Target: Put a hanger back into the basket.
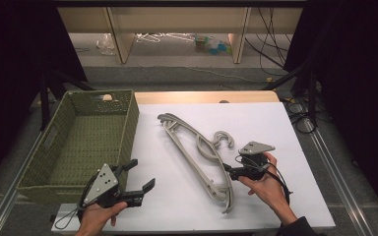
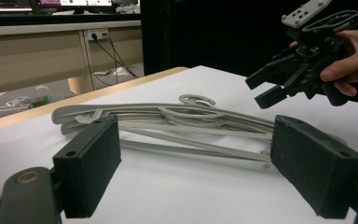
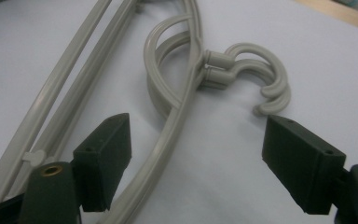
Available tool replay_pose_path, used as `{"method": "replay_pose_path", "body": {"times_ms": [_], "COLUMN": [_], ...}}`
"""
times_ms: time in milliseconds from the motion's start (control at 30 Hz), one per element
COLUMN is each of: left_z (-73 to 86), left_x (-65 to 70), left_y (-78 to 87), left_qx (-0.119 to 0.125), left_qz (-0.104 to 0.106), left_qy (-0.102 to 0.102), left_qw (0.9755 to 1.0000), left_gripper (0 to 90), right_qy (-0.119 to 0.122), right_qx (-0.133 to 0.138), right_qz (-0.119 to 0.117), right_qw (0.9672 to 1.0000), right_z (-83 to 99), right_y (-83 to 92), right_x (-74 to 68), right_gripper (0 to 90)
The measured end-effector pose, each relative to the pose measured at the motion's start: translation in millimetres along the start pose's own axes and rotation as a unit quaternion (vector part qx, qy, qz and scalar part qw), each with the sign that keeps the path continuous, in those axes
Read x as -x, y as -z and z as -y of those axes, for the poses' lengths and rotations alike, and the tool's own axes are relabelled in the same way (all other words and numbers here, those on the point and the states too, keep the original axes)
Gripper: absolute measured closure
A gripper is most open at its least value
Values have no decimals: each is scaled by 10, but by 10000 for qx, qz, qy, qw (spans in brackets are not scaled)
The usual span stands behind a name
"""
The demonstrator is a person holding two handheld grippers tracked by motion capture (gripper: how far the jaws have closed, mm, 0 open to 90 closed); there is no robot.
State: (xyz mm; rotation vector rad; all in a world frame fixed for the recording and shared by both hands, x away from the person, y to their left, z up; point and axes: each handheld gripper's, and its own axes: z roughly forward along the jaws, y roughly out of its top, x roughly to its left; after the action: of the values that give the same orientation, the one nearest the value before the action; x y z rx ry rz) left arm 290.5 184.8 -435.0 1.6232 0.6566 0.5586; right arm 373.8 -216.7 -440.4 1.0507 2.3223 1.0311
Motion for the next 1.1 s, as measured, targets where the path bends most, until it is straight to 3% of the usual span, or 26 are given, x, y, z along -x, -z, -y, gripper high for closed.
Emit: {"method": "replay_pose_path", "body": {"times_ms": [167,200,300,400,500,767,933,1100], "left_z": [2,3,0,2,3,7,7,11], "left_x": [1,1,0,-2,-2,2,0,-2], "left_y": [0,0,2,1,-2,-11,-10,-17], "left_qx": [-6,-12,-4,-18,-24,2,-38,-54], "left_qz": [1,-4,0,-2,3,41,34,40], "left_qy": [11,11,1,4,1,-4,-10,-5], "left_qw": [10000,10000,10000,10000,10000,10000,10000,10000], "left_gripper": [161,161,161,162,162,162,162,161], "right_qy": [76,216,-71,9,-94,-83,-217,-398], "right_qx": [-290,-287,-502,-681,-806,-934,-1020,-1020], "right_qz": [-159,-173,-317,-386,-424,-472,-446,-640], "right_qw": [9994,9992,9982,9969,9958,9945,9936,9919], "right_z": [-53,-63,-87,-102,-137,-166,-187,-189], "right_y": [-134,-189,-338,-383,-442,-557,-623,-652], "right_x": [-11,1,-13,7,16,42,69,78], "right_gripper": [282,299,377,413,473,565,602,652]}}
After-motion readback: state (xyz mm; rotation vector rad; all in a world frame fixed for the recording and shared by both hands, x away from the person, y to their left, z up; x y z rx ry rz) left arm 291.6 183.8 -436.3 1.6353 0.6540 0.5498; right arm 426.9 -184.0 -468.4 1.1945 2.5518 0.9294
